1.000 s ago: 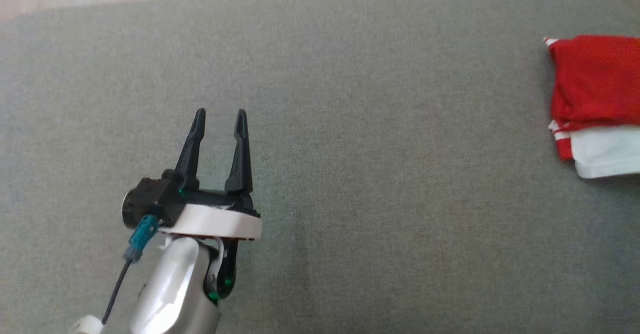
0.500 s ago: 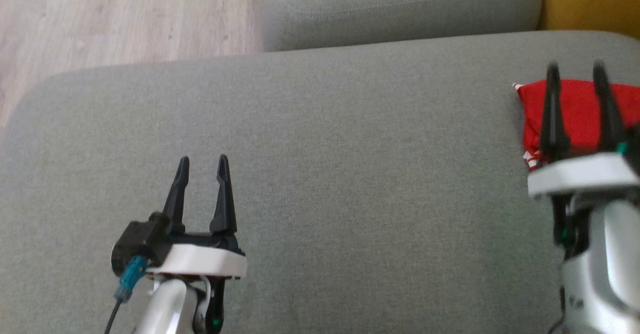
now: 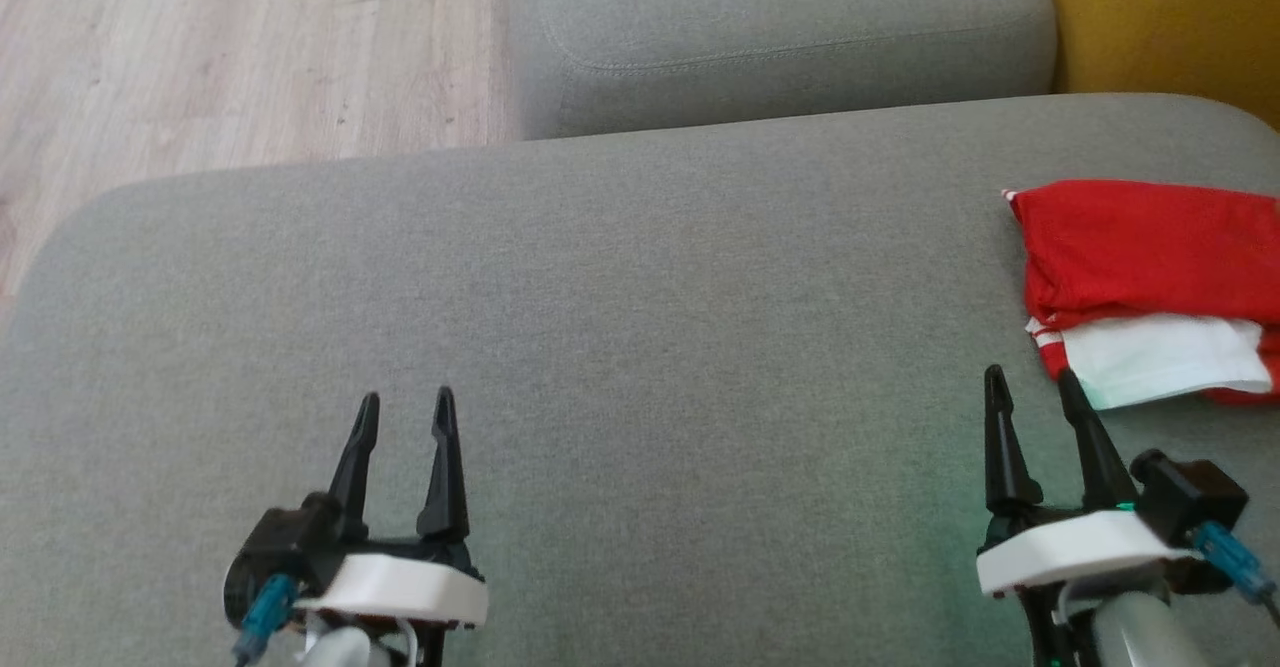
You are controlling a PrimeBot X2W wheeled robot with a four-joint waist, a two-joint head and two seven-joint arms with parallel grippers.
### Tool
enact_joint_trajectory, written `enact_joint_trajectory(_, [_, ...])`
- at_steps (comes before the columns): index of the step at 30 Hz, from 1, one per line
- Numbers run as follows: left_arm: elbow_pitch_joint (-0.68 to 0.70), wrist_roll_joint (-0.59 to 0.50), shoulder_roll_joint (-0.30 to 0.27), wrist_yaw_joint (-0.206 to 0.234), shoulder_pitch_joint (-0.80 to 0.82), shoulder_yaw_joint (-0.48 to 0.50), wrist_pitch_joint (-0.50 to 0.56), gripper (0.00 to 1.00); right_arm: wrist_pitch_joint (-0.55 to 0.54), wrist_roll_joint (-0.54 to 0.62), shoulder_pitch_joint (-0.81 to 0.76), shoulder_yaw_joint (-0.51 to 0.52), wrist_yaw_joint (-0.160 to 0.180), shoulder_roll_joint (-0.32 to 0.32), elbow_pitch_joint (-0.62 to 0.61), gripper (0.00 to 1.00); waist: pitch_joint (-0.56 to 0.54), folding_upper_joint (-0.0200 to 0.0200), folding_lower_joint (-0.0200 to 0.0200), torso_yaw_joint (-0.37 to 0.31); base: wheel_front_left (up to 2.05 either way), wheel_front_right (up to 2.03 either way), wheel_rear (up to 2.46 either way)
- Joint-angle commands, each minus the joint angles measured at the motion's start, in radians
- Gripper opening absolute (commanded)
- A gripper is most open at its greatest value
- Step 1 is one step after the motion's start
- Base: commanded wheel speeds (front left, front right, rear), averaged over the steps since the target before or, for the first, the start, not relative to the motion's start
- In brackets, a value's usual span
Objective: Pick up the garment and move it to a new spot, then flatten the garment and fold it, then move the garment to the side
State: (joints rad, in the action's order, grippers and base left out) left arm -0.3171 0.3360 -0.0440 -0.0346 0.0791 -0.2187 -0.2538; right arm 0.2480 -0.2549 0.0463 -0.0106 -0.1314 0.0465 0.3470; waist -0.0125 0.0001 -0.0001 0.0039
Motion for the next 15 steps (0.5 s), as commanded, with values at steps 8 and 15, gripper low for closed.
enact_joint_trajectory(8, [0.031, 0.014, -0.006, 0.009, 0.014, 0.046, -0.008, 1.0, 0.013, 0.034, 0.004, -0.024, 0.001, 0.004, -0.091, 1.0, -0.005, -0.0001, 0.0001, -0.002, 0.0, 0.0, 0.0])
enact_joint_trajectory(15, [0.033, 0.02, -0.006, 0.017, 0.015, 0.047, -0.008, 1.0, 0.014, 0.022, 0.0, -0.035, 0.001, 0.004, -0.099, 1.0, -0.003, -0.0001, 0.0001, -0.004, 0.0, 0.0, 0.0])
